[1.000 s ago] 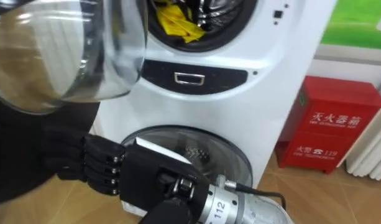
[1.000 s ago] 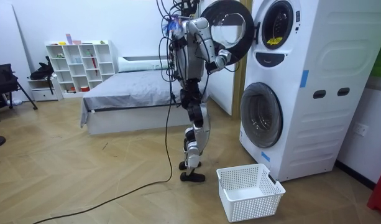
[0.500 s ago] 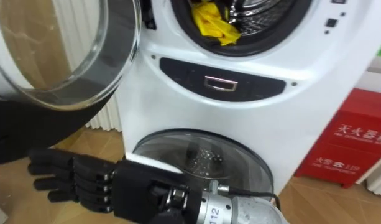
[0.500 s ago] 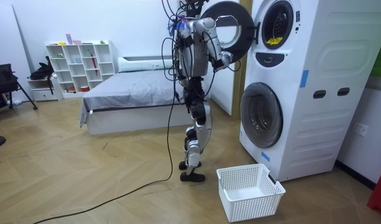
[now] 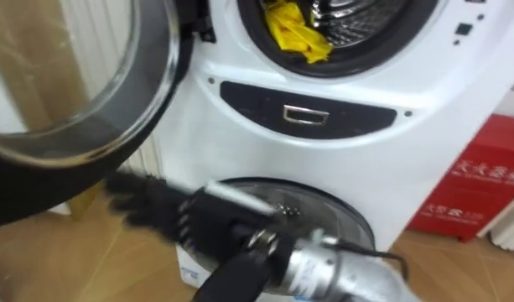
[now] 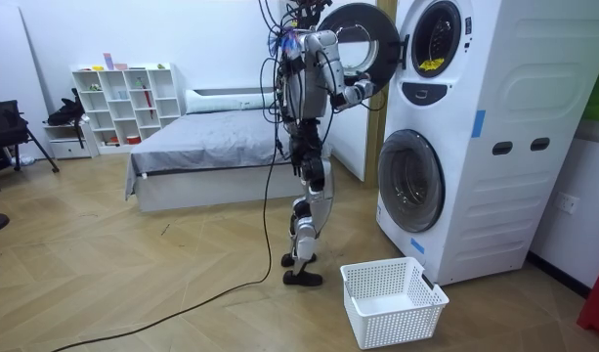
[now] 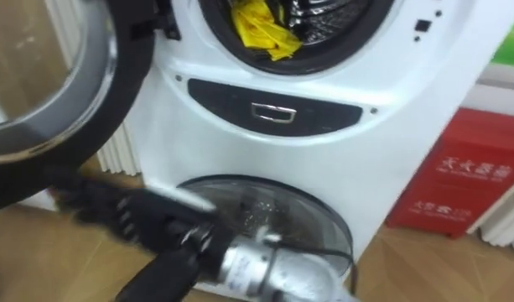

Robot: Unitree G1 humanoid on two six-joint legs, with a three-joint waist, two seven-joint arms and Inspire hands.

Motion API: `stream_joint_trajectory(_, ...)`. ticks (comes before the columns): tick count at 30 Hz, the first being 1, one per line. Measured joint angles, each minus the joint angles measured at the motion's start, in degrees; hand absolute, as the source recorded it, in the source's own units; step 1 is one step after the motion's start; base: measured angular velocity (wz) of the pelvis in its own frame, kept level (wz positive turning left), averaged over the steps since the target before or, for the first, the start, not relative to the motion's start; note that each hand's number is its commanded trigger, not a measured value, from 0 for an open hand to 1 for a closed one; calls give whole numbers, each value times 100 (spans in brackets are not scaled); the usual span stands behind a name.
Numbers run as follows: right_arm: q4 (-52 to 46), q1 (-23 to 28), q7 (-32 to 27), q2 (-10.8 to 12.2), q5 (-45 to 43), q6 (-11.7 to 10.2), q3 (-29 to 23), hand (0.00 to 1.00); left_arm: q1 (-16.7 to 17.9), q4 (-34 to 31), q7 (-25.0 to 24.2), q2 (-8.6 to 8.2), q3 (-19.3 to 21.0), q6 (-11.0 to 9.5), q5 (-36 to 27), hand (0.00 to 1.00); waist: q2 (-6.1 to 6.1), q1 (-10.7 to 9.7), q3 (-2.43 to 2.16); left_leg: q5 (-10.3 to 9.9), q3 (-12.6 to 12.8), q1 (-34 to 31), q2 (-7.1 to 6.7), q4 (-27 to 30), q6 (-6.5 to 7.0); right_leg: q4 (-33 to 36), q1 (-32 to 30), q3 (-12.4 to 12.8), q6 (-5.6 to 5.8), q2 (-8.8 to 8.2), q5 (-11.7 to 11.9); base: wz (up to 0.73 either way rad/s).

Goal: Pick clothes from washing machine

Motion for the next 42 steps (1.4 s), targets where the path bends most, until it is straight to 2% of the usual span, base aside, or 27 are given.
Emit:
stream_joint_trajectory(1, -40, 64, -123, -25, -2, -16, -177, 0, 18, -3, 41, -14, 3, 0, -18, 0, 81, -96, -49, -7, 27, 21, -19, 3, 18, -1, 13, 2, -5, -22, 3, -8)
stream_joint_trajectory(2, -97, 114, -240, -66, -25, -19, -352, 0, 36, 1, 129, -43, 6, -18, -22, 0, 122, -193, -74, -3, 50, 89, -41, -3, 29, -4, 56, 12, -10, -45, 6, -8)
stream_joint_trajectory(5, -331, 166, -498, -114, -190, -23, -760, 0, 92, 2, 355, -56, 96, -106, -78, 0, 213, -398, -78, -4, 102, 210, -65, -70, 30, -15, 120, 33, -13, -62, 7, -13)
stream_joint_trajectory(8, -464, 163, -740, -152, -189, -76, -1113, 0, 113, -117, 465, -58, 65, -116, -231, 0, 194, -644, -89, -4, 99, 293, -64, -117, 30, -19, 184, 51, -17, -56, 10, 1)
stream_joint_trajectory(10, -550, 162, -875, -171, -190, -77, -1298, 0, 138, -194, 465, -63, 60, -119, -235, 0, 172, -731, -103, -4, 106, 316, -59, -143, 30, -21, 195, 74, -18, -48, 10, -5)
stream_joint_trajectory(15, -594, 159, -1153, -189, -209, -77, -1594, 0, 182, -214, 464, -76, 59, -123, -229, 0, 140, -762, -92, -4, 122, 394, -46, -194, 30, -26, 233, 117, -19, -29, 11, -6)
stream_joint_trajectory(22, -602, 28, -1388, -181, -798, -75, -1673, 0, 271, -200, 465, -86, 70, -112, -175, 0, 85, -688, -68, -4, 127, 378, -43, -176, 30, -21, 217, 92, -19, -32, 11, 0)
stream_joint_trajectory(26, -600, 12, -1490, -170, -1130, -75, -1672, 0, 322, -198, 449, -158, 188, -99, -161, 0, 60, -551, -81, -5, 218, 402, -36, -144, 31, -20, 249, 138, -28, -31, 16, -6)
stream_joint_trajectory(27, -600, 12, -1512, -168, -1178, -75, -1669, 0, 323, -198, 444, -171, 186, -98, -163, 0, 57, -536, -75, -5, 209, 398, -36, -133, 31, -20, 258, 135, -33, -33, 19, 0)
stream_joint_trajectory(28, -584, 6, -1564, -161, -1276, -76, -1643, 0, 332, -180, 439, -176, 185, -96, -165, 0, 48, -520, -44, -12, 210, 396, -33, -91, 42, -20, 292, 136, -34, -31, 20, 5)
stream_joint_trajectory(30, -558, 6, -1600, -165, -1286, -75, -1641, 0, 350, -123, 450, -167, 185, -46, -163, 0, 27, -511, -22, -79, 187, 289, -8, 95, 62, 1, 283, 135, -44, -17, 14, 6)
stream_joint_trajectory(33, -404, -36, -1624, -164, -1296, -78, -1641, 0, 327, 53, 476, -157, 187, 52, -39, 0, 16, -398, 0, -349, 182, 98, 100, 593, 34, 170, 234, 167, -161, 53, -67, -5)
stream_joint_trajectory(34, -230, -75, -1620, -165, -1315, -78, -1641, 0, 345, 66, 490, -143, 190, 106, 19, 0, 34, -345, 12, -512, 179, -34, 177, 917, 15, 282, 207, 157, -201, 95, -139, 0)
stream_joint_trajectory(35, -82, -87, -1624, -159, -1336, -78, -1640, 0, 344, 60, 492, -138, 195, 142, 20, 0, 17, -267, 4, -633, 175, -157, 249, 1222, -9, 395, 169, 160, -235, 138, -208, 0)
stream_joint_trajectory(37, 157, -107, -1627, -111, -1369, -78, -1639, 0, 373, 62, 466, -143, 203, 240, 72, 0, -14, -192, -5, -696, 169, -317, 325, 1633, -34, 422, 152, 182, -269, 177, -264, 0)
stream_joint_trajectory(39, 399, -162, -1707, -46, -1342, -79, -1630, 0, 384, 67, 436, -174, 195, 322, 70, 0, -10, -83, 0, -661, 224, -484, 392, 2044, -86, 435, 182, 185, -295, 179, -283, 0)
stream_joint_trajectory(40, 473, -163, -1812, -19, -1315, -79, -1601, 0, 387, 82, 436, -172, 191, 345, 68, 0, -20, -66, 5, -578, 241, -704, 432, 2388, -206, 419, 211, 198, -337, 163, -308, 12)
stream_joint_trajectory(42, 501, -165, -1916, 32, -1283, -77, -1579, 0, 389, 98, 437, -159, 202, 353, 67, 0, -55, -59, 9, -562, 187, -1064, 484, 2275, -298, 422, 176, 255, -312, 162, -344, 17)
